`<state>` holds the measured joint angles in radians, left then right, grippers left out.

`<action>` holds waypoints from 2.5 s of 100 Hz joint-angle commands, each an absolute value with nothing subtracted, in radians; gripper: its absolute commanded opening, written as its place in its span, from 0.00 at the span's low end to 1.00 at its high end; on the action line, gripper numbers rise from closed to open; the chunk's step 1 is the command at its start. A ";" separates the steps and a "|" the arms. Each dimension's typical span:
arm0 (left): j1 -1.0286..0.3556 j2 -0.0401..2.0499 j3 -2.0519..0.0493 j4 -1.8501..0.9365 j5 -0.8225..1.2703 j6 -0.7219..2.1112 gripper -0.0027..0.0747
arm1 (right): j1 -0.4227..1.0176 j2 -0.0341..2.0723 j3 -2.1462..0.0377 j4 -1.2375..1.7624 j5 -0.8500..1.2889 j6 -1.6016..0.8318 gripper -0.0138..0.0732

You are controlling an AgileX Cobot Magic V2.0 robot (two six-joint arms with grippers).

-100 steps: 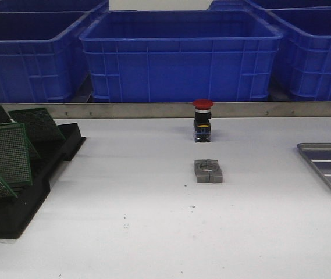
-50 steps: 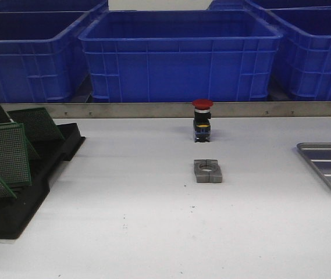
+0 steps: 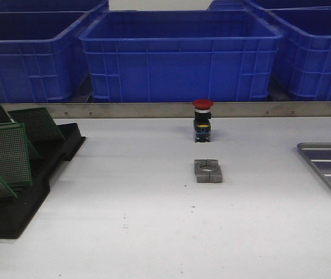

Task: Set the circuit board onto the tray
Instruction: 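Grasp a green perforated circuit board in the black rack with left gripper, then lift the green board up out of the rack slot with left gripper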

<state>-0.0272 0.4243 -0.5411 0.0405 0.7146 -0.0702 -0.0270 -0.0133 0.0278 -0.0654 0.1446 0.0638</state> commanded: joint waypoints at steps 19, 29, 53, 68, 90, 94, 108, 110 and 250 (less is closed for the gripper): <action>-0.025 0.651 -0.661 -0.194 0.716 0.325 0.20 | -0.027 -0.030 0.029 -0.075 0.065 0.063 0.09; -0.025 0.717 -0.685 -0.402 0.749 0.666 0.42 | -0.027 -0.030 0.029 -0.075 0.065 0.063 0.09; -0.059 0.830 -0.694 -0.531 0.785 1.317 0.51 | -0.027 -0.030 0.029 -0.075 0.065 0.063 0.09; -0.107 0.915 -0.694 -0.528 0.767 1.648 0.51 | -0.027 -0.030 0.029 -0.075 0.065 0.063 0.09; -0.148 1.072 -0.695 -0.532 0.602 1.681 0.51 | -0.027 -0.030 0.029 -0.075 0.065 0.063 0.09; -0.148 1.100 -0.695 -0.536 0.577 1.681 0.51 | -0.027 -0.030 0.029 -0.075 0.065 0.063 0.09; -0.148 1.216 -0.695 -0.555 0.541 1.681 0.51 | -0.027 -0.030 0.029 -0.075 0.065 0.063 0.09; -0.148 1.233 -0.695 -0.562 0.541 1.681 0.51 | -0.027 -0.030 0.029 -0.075 0.065 0.063 0.09; -0.148 1.321 -0.855 -1.414 1.051 1.681 0.01 | -0.027 -0.030 0.029 -0.075 0.065 0.063 0.09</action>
